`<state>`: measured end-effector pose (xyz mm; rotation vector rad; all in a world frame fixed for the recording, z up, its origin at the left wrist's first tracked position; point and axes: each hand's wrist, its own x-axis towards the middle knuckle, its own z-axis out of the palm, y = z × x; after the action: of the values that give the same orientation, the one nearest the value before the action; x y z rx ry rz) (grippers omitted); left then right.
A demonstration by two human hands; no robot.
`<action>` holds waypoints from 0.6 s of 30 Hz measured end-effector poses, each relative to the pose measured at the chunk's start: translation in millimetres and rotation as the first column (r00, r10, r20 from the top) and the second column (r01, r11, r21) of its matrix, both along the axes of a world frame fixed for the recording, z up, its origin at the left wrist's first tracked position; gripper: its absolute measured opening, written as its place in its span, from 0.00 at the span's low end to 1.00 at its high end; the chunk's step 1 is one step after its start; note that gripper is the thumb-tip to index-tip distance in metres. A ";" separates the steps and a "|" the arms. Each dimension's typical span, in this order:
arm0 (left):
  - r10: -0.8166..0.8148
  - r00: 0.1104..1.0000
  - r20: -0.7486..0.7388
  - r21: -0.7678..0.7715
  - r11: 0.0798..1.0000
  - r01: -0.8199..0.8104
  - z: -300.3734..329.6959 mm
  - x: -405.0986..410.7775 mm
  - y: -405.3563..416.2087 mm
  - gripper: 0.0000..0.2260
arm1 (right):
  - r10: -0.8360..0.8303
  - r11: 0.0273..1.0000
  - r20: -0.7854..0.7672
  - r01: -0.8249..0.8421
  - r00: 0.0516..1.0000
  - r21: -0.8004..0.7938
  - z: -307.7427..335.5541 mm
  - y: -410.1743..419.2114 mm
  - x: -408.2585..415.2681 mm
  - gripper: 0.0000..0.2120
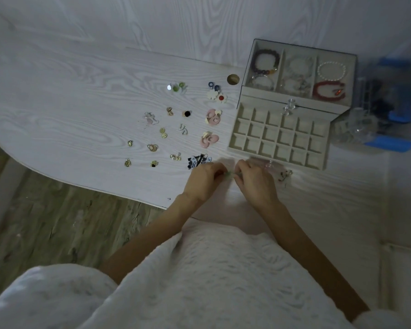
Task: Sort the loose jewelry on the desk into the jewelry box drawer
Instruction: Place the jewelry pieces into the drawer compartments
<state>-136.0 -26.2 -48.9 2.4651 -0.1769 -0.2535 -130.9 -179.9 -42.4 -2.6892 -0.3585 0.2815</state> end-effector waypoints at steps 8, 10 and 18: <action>-0.013 0.999 0.037 0.014 1.000 0.013 -2.2 2.5 10.7 0.08 | 0.013 1.000 0.006 -0.013 1.000 0.005 -12.3 5.8 4.3 0.10; -0.021 0.997 0.080 0.010 1.000 0.020 2.0 4.3 13.3 0.08 | -0.001 0.999 -0.012 0.000 1.000 -0.035 -14.5 7.6 4.4 0.08; -0.130 0.988 0.079 -0.029 0.991 0.133 8.3 10.0 17.7 0.07 | 0.027 0.976 0.031 -0.019 0.999 -0.218 -15.3 9.7 1.9 0.07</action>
<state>-126.0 -8.5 -40.6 2.4337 -0.3747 -0.2106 -129.0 -170.2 -57.7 -2.9101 -0.3895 0.2984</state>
